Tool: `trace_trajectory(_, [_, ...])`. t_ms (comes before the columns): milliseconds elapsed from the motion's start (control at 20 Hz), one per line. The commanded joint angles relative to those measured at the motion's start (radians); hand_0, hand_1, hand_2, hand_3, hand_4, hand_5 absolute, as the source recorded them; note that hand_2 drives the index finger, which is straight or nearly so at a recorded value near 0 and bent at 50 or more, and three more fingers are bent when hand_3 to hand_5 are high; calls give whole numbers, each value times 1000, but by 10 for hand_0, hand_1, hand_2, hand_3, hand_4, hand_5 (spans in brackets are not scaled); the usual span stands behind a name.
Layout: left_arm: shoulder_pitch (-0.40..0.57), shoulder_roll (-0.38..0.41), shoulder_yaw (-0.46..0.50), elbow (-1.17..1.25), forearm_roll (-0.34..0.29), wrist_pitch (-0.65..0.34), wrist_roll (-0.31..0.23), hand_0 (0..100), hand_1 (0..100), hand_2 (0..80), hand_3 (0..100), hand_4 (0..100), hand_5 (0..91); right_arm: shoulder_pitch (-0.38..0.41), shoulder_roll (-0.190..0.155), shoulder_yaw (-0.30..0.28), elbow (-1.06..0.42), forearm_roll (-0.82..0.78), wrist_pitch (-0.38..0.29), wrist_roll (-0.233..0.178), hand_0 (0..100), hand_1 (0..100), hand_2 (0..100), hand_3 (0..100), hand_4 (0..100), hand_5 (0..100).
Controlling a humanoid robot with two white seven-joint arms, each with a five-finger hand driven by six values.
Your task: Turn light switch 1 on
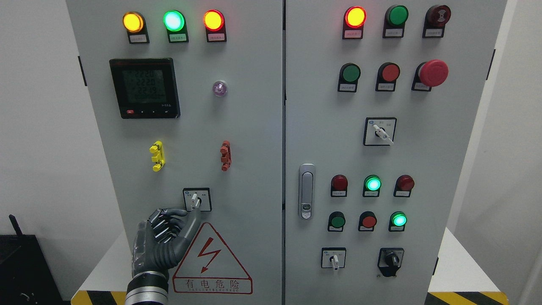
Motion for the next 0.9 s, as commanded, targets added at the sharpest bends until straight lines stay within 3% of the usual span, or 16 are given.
trace_trajectory(0, [-9,-5,-17,7,-2,4,-5,176,745,547,819,874,797,0,0,0,0,-25,1,0,0,0,0,0,0,0])
trace_trajectory(850, [-15,-5,-25,11,-11,19,-3,176,737,549,816,878,797,0,0,0,0,-25,1,0,0,0,0,0,0,0])
